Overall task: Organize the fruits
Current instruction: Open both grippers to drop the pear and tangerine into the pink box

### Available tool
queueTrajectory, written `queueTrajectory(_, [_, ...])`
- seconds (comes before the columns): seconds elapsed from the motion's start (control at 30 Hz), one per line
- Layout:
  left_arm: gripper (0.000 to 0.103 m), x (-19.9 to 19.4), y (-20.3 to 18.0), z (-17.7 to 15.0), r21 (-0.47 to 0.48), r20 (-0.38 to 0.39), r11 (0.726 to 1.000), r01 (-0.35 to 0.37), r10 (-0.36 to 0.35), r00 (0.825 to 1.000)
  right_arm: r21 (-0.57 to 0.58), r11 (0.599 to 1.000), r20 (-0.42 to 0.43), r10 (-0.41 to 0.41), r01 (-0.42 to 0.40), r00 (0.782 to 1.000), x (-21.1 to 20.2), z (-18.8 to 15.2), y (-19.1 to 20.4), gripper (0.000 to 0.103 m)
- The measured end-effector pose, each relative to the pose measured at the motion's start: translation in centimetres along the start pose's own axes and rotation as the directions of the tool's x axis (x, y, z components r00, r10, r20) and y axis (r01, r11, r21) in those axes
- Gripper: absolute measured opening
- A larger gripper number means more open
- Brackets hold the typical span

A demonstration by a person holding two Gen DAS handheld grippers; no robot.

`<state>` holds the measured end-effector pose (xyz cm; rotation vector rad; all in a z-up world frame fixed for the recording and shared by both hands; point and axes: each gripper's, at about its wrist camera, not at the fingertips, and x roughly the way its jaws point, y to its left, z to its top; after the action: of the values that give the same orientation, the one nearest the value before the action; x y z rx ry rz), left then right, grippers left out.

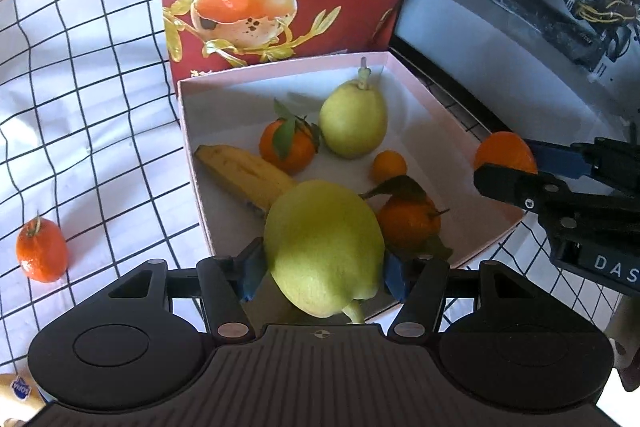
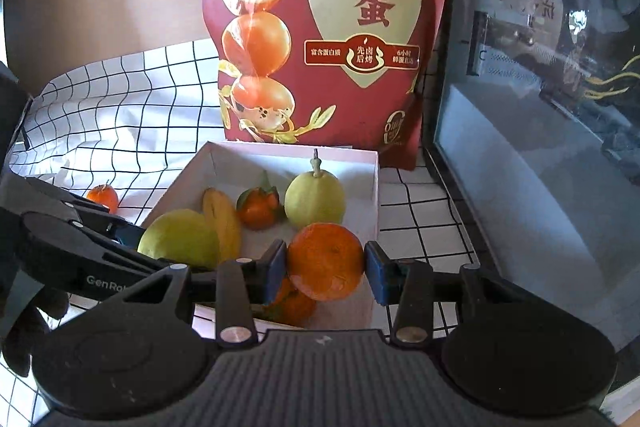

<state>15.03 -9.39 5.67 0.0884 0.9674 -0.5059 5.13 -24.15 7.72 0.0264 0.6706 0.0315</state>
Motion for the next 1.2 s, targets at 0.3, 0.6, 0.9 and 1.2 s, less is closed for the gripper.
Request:
queueTrajectory(0.3, [0.065, -0.2, -1.2, -0.4, 0.122, 0.031, 0.991, -0.047, 0.043, 0.999, -0.006, 1.0, -0.019, -0.029, 0.029, 0.999, 0.4, -0.5, -0.3, 0.042])
queueTrajectory(0.6, [0.062, -3.5, 1.2, 0.5, -0.057, 0.206, 0.998, 0.011, 0.001, 0.979, 0.004, 0.999, -0.017, -0.034, 0.034, 0.999, 0.0, -1.2, -0.7, 0.042])
queueTrajectory(0.9, [0.062, -8.2, 4.3, -5.1, -0.213, 0.186, 0.975, 0.066, -0.026, 0.982, -0.013, 1.0, -0.015, -0.005, 0.005, 1.0, 0.5, -0.6, 0.2, 0.042])
queueTrajectory(1.2, [0.062, -9.8, 9.5, -13.3, -0.476, 0.063, 0.878, -0.049, 0.09, 0.994, 0.012, 0.998, -0.073, 0.057, -0.056, 0.996, 5.8, 2.5, 2.5, 0.042])
